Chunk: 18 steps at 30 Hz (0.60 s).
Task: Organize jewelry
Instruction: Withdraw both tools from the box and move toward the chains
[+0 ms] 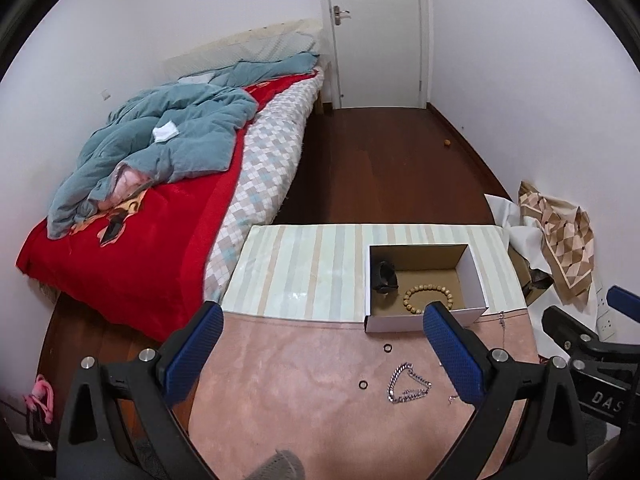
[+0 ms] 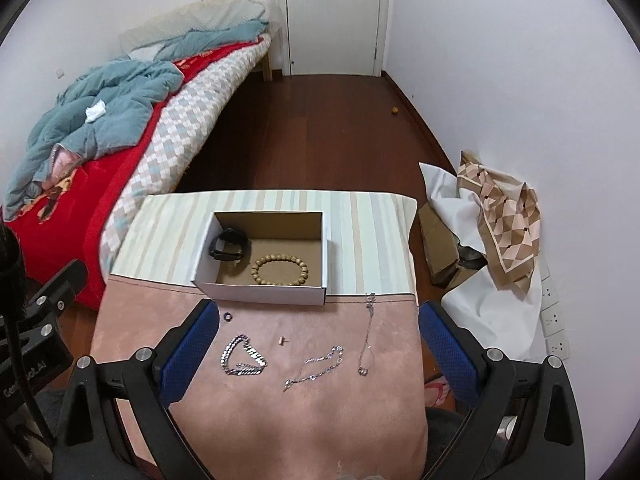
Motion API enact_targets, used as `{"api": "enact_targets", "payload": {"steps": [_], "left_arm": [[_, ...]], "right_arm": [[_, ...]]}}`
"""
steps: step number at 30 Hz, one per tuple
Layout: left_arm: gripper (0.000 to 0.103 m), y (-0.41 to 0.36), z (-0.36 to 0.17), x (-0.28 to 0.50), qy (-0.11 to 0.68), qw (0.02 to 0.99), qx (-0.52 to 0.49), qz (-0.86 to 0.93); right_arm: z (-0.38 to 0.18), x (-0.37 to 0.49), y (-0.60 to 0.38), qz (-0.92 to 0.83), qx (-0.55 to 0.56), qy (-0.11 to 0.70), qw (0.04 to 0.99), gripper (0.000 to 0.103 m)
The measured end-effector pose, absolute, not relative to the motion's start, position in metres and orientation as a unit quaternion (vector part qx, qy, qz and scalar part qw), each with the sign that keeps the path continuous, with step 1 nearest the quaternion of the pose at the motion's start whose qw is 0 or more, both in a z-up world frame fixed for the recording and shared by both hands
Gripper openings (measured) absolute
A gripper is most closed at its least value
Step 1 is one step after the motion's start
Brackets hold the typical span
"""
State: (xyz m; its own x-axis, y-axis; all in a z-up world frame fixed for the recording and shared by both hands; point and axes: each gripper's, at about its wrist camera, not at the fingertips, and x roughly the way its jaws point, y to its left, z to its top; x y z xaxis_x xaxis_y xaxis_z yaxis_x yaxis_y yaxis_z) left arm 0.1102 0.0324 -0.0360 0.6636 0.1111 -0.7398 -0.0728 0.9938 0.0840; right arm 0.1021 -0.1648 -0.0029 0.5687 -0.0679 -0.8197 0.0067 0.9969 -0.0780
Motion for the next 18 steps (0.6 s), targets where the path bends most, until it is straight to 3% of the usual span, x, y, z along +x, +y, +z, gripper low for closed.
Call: {"api": "enact_targets", "payload": {"steps": [7,17,18], "left_arm": [[0.102,0.046,-0.048,0.098,0.407,0.910,0.021,0.081],[0.102,0.058,-0.138,0.118,0.485,0.867,0.024,0.108],[0.102,0.058,-0.148,0.120,0.493,0.863,0.025,0.109]], "right_arm": [[-0.004,0.082,-0.181,-0.012,0.017,0.461,0.887,0.101],[-0.106,0.096,-0.247,-0.061,0.069,0.538,0.838,0.100],[-0.117,0.096,-0.255,-0.066,0.075,0.543,0.834,0.096]]}}
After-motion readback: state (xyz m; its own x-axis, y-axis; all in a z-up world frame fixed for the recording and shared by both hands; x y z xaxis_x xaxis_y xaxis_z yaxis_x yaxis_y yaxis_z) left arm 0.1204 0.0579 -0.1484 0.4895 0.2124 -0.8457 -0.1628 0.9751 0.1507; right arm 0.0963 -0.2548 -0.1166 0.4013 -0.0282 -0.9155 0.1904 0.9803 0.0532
